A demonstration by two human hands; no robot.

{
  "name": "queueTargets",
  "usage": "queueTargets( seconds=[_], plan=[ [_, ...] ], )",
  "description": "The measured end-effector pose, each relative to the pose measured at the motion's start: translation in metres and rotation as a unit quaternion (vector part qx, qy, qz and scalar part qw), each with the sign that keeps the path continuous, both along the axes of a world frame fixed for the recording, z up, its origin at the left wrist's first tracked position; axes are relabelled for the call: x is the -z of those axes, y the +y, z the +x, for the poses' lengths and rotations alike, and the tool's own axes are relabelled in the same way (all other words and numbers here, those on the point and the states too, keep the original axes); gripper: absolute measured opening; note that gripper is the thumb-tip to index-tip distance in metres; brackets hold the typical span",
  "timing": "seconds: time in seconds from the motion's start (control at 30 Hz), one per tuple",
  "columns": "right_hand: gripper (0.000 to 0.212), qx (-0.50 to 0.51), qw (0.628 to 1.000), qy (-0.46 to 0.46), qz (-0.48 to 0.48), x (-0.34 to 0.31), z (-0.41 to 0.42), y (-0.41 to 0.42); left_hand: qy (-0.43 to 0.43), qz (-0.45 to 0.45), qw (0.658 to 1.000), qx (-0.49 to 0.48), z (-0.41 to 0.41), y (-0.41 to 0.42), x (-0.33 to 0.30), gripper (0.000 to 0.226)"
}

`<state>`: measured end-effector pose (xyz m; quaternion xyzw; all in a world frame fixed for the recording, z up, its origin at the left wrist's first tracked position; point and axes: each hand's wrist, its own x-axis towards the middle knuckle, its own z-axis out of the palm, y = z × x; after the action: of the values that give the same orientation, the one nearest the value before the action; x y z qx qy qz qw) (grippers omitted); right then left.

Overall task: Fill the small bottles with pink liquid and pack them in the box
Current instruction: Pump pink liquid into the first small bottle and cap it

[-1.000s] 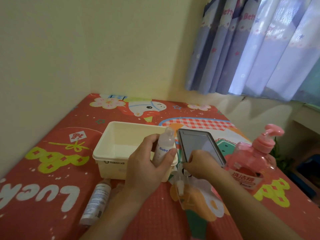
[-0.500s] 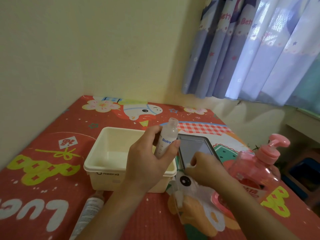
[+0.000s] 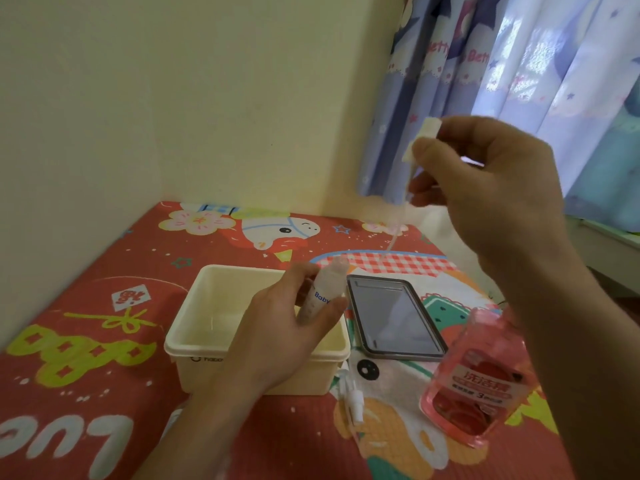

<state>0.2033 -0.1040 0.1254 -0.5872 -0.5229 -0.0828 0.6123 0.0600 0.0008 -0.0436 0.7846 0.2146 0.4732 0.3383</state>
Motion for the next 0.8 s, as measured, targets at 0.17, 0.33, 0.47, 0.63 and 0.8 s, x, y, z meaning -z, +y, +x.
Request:
queueTargets(
  seconds=[0.17, 0.33, 0.47, 0.63, 0.8],
  plan=[
    [0.014, -0.011, 1.000, -0.023, 0.005, -0.002, -0.009, 0.008, 0.021, 0.004, 1.000, 0.007, 0.001, -0.003, 0.001, 0.043],
    [0.019, 0.000, 0.998, -0.054, -0.033, 0.011, -0.010, 0.016, 0.012, 0.005, 1.000, 0.005, 0.000, -0.005, -0.001, 0.041],
    [0.015, 0.003, 0.997, -0.063, -0.049, 0.018, -0.011, 0.019, 0.011, 0.001, 1.000, 0.004, 0.001, -0.005, 0.000, 0.041],
    [0.016, -0.013, 0.999, -0.043, 0.001, 0.009, -0.011, 0.013, 0.024, -0.013, 1.000, -0.001, 0.001, -0.003, 0.004, 0.047],
    [0.015, -0.006, 0.998, -0.060, -0.018, 0.014, -0.014, 0.014, 0.027, -0.011, 1.000, 0.001, 0.002, -0.004, 0.004, 0.045]
  ],
)
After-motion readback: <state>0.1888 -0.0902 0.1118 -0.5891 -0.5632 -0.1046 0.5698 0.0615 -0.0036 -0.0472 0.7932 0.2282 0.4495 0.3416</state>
